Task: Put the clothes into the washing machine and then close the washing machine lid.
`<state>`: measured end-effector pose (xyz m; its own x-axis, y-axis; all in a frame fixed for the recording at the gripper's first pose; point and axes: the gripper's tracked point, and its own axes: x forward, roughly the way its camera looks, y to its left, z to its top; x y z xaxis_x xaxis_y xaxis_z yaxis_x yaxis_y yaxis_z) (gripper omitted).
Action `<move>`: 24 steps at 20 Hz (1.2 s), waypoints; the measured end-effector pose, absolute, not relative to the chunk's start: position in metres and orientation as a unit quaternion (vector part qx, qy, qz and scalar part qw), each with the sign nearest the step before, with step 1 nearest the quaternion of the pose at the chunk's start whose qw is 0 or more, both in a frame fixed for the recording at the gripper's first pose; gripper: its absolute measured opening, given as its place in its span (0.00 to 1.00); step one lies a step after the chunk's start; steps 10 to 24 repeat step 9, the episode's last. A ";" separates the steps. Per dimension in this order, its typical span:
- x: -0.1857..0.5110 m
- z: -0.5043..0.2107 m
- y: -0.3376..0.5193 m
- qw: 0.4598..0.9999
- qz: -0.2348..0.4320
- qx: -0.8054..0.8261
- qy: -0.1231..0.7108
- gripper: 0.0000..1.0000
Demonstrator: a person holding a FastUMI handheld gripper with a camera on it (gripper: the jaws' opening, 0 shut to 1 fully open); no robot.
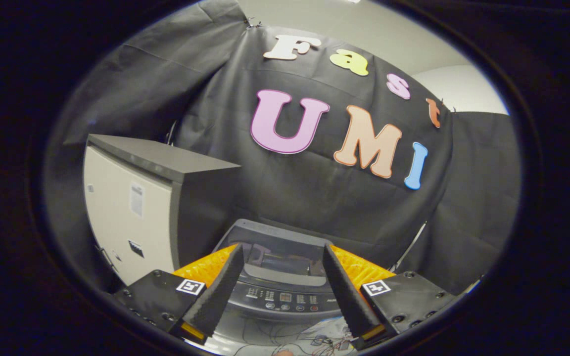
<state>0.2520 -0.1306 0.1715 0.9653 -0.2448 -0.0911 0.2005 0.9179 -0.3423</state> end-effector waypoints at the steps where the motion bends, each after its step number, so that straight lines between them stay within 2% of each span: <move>1: 0.246 0.167 -0.126 0.977 -0.110 -0.171 0.064 1.00; 8: 0.214 0.142 -0.120 0.979 -0.120 -0.154 0.052 1.00; 24: 0.213 0.139 -0.120 0.980 -0.121 -0.151 0.054 1.00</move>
